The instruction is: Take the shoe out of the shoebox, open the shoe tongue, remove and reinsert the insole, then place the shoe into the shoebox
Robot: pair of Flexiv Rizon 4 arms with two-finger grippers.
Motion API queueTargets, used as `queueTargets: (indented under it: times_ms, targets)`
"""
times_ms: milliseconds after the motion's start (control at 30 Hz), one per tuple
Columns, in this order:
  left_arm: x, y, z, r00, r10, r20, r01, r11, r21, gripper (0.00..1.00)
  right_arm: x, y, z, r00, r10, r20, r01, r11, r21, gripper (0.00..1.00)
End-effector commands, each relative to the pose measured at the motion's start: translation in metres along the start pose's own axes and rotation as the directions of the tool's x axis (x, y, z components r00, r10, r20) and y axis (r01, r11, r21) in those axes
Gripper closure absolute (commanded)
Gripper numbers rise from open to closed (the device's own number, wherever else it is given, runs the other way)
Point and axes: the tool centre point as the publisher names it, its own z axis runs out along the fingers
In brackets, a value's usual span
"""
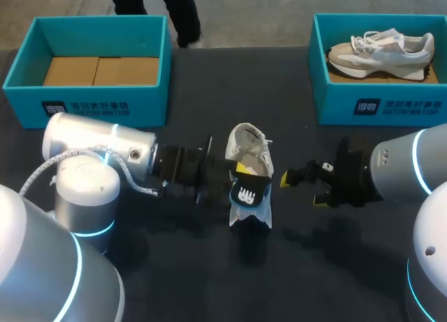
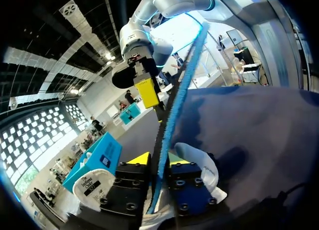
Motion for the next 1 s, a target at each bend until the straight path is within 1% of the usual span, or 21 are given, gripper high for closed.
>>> queueTargets:
  times_ms: [33, 433, 567, 733, 867, 900, 933, 967, 1000]
  targets:
    - [0.004, -0.001, -0.002, 1.000, 0.002, -0.002, -0.002, 1.000, -0.007, 1.00, -0.002, -0.001, -0.006, 1.000, 0.001, -0.007, -0.001, 1.000, 0.004, 0.00]
    - [-0.004, 0.021, 0.004, 1.000, -0.008, 0.000, 0.008, 0.999, -0.037, 1.00, -0.002, -0.001, -0.006, 1.000, 0.001, -0.007, -0.001, 1.000, 0.004, 0.00]
    - [-0.006, 0.030, 0.009, 1.000, -0.016, -0.006, 0.016, 0.998, -0.053, 1.00, -0.002, -0.001, -0.006, 1.000, 0.001, -0.007, -0.001, 1.000, 0.004, 0.00]
    - [-0.007, 0.035, 0.010, 1.000, -0.021, -0.004, 0.021, 0.998, -0.065, 1.00, -0.002, -0.001, -0.006, 1.000, 0.001, -0.007, -0.001, 1.000, 0.004, 0.00]
    - [-0.007, 0.036, 0.006, 1.000, -0.024, -0.004, 0.023, 0.996, -0.082, 0.99, -0.002, -0.001, -0.006, 1.000, 0.001, -0.007, -0.001, 1.000, 0.004, 0.00]
    - [-0.007, 0.035, 0.004, 1.000, -0.024, -0.003, 0.023, 0.996, -0.082, 0.84, -0.002, -0.001, -0.006, 1.000, 0.001, -0.007, -0.001, 1.000, 0.004, 0.00]
    - [-0.007, 0.033, 0.003, 1.000, -0.023, -0.001, 0.023, 0.996, -0.083, 0.72, -0.002, -0.001, -0.006, 1.000, 0.001, -0.007, -0.001, 1.000, 0.004, 0.00]
    - [-0.006, 0.031, 0.002, 1.000, -0.021, 0.001, 0.021, 0.996, -0.083, 0.64, -0.002, -0.001, -0.006, 1.000, 0.001, -0.007, -0.001, 1.000, 0.004, 0.00]
    - [-0.006, 0.028, 0.001, 1.000, -0.017, -0.002, 0.017, 0.997, -0.080, 0.62, -0.002, -0.001, -0.006, 1.000, 0.001, -0.007, -0.001, 1.000, 0.004, 0.00]
